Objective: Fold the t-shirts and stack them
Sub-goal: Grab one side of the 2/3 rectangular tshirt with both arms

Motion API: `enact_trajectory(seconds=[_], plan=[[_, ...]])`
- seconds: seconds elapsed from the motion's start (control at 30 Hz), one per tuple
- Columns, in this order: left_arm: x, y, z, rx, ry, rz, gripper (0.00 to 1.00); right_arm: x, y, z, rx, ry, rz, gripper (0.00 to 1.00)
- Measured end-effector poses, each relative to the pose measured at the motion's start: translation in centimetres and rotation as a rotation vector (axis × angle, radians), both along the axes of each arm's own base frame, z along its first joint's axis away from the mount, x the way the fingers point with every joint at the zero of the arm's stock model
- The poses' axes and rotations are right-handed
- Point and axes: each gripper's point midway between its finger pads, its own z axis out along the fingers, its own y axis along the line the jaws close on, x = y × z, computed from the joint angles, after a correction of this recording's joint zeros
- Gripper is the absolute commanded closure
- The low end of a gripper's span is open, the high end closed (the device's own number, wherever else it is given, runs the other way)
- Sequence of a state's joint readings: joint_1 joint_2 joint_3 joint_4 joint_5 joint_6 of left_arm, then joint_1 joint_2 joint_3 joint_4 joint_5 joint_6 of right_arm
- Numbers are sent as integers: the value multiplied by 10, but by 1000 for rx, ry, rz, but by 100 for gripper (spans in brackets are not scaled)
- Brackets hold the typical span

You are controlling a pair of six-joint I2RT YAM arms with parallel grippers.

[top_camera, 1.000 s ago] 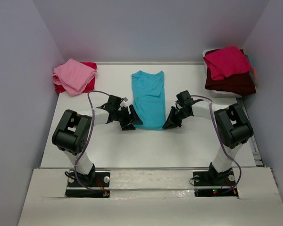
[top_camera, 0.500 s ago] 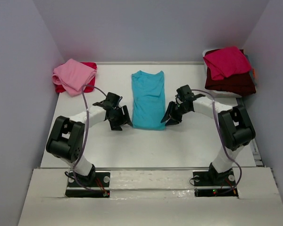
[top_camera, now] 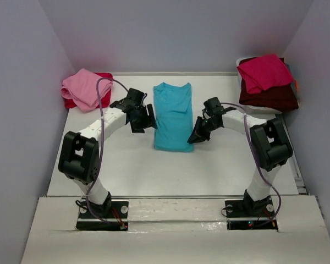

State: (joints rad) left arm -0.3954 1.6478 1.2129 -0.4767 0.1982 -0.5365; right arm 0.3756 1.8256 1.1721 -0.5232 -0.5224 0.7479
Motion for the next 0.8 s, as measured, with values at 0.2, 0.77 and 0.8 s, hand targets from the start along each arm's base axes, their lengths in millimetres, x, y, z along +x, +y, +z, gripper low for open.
enact_trajectory(seconds=[0.2, 0.77, 0.8], plan=[[12, -25, 1, -14, 3, -57, 25, -3, 1, -21, -9, 57, 5, 81], [-35, -92, -19, -107, 86, -240, 25, -6, 7, -33, 10, 87, 24, 83], [-39, -91, -24, -104, 97, -239, 25, -6, 7, -33, 10, 87, 23, 83]])
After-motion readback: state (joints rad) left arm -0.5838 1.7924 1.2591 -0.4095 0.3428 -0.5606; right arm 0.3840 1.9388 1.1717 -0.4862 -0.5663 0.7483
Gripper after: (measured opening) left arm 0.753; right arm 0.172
